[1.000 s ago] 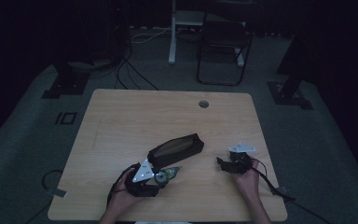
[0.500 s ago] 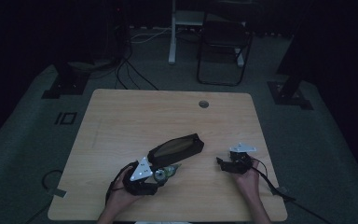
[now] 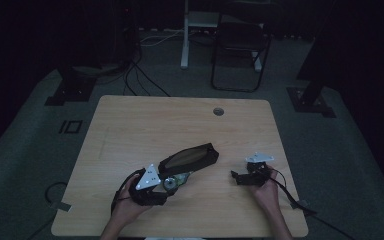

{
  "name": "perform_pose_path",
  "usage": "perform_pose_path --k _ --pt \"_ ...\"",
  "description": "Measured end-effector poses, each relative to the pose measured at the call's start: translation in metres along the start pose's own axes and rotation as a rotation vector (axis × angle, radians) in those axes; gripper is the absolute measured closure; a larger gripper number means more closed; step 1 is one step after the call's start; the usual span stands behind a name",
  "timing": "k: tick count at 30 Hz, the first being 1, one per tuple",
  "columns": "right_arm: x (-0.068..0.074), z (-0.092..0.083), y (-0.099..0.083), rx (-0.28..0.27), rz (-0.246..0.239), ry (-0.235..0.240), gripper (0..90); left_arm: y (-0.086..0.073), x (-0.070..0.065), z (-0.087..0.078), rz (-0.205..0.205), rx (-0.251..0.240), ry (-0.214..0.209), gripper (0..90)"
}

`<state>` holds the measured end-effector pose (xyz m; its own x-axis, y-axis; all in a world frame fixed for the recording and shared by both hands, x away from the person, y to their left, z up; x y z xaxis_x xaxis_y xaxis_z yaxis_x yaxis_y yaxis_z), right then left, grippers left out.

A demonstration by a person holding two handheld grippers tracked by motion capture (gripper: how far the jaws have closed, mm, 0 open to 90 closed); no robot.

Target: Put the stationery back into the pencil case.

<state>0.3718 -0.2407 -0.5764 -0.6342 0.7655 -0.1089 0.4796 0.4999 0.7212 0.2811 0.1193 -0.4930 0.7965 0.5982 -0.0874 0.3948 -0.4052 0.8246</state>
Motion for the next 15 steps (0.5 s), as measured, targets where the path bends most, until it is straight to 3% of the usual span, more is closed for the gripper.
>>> perform_pose_path --k 15 --pt "0.000 0.000 0.000 -0.001 -0.004 0.004 12.6 0.011 0.007 -0.013 0.004 -0.032 0.007 41.5"
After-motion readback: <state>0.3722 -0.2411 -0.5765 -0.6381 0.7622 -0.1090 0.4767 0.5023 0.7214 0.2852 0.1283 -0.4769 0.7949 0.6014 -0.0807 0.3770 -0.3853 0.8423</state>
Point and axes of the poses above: each handheld gripper's, and its own axes: z roughly forward along the jaws, y roughly out of its top, x roughly to its left, the point moved 3 cm from there along z, roughly forward along the jaws, and after that the axes turned 9 degrees about -z, right-handed, at the moved point
